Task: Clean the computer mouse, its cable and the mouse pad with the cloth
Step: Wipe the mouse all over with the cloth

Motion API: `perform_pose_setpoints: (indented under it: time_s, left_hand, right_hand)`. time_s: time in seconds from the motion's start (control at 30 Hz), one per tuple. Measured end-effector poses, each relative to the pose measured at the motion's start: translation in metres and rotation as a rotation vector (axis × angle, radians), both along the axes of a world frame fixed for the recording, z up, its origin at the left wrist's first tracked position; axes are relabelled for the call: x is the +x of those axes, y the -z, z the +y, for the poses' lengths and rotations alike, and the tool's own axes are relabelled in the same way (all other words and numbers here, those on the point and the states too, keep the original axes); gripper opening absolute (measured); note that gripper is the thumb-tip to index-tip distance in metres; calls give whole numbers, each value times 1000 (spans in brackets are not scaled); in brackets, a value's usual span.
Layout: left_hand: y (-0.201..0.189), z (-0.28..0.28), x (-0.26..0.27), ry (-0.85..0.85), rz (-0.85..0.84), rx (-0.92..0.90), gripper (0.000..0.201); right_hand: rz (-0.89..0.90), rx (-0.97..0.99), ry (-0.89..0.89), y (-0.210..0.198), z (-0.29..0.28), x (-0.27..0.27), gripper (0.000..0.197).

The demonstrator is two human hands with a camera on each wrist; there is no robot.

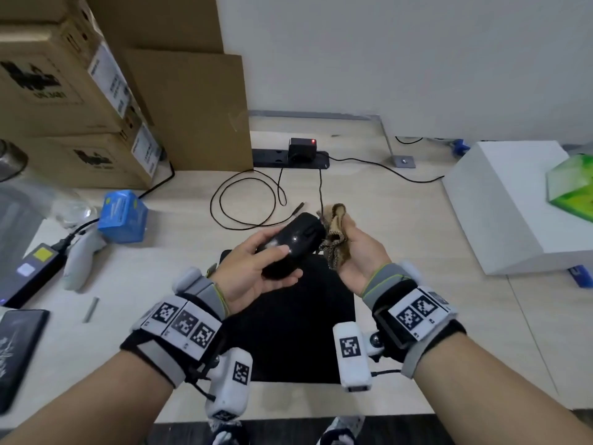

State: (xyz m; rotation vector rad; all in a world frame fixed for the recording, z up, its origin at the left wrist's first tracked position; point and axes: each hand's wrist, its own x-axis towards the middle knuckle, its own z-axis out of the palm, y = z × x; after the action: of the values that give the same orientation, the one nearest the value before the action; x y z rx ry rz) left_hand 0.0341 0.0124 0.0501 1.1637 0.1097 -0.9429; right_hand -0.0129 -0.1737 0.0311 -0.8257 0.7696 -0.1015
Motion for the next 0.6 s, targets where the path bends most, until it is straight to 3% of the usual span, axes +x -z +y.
perform_pose_setpoints:
  time_s: [0.17,0.27,0.33,0.4,0.6]
  left_hand:
    - [6,4,-4,162,-14,82,21]
    - [13,7,-6,269,-7,111,29]
    - [18,11,-6,354,-11,166,35]
    - [26,14,-5,405,-9,254,30]
    - [41,6,-7,434,-26,415,25]
  right_hand:
    - [-45,76,-135,-10,19,-1,33]
    - [-9,117,-206,-13,24,-1,17]
    - [48,40,-143,-10,22,2,12]
    - [130,-84,-55,-5,19,4,21]
    - [204,-222,-28,-10,15,5,28]
